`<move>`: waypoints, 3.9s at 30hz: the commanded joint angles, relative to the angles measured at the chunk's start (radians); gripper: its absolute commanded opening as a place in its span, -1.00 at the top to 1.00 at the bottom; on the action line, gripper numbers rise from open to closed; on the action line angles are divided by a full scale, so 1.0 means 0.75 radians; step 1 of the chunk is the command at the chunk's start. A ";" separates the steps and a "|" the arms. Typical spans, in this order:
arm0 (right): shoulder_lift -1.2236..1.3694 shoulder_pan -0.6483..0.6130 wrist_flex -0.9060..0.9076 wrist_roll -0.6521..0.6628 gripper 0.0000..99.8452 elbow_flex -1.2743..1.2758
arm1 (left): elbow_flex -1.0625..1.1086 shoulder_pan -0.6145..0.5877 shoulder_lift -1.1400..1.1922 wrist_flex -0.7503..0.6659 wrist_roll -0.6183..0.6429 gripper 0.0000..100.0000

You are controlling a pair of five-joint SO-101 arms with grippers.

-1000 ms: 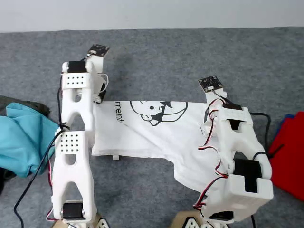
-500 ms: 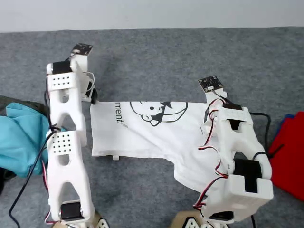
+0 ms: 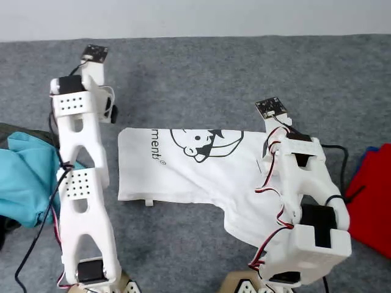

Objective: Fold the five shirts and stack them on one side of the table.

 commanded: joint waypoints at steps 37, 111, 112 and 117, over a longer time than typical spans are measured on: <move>-0.071 0.034 0.009 -0.102 0.98 -0.025 | -0.044 -0.070 -0.223 0.039 -0.002 0.68; -2.245 0.171 0.715 -0.096 0.98 -0.166 | 1.492 1.614 -0.884 -0.299 -0.153 0.53; -2.245 0.171 0.715 -0.096 0.98 -0.166 | 1.480 1.614 -0.869 -0.305 -0.153 0.54; -2.245 0.171 0.715 -0.096 0.98 -0.166 | 1.433 1.612 -0.816 -0.329 -0.155 0.54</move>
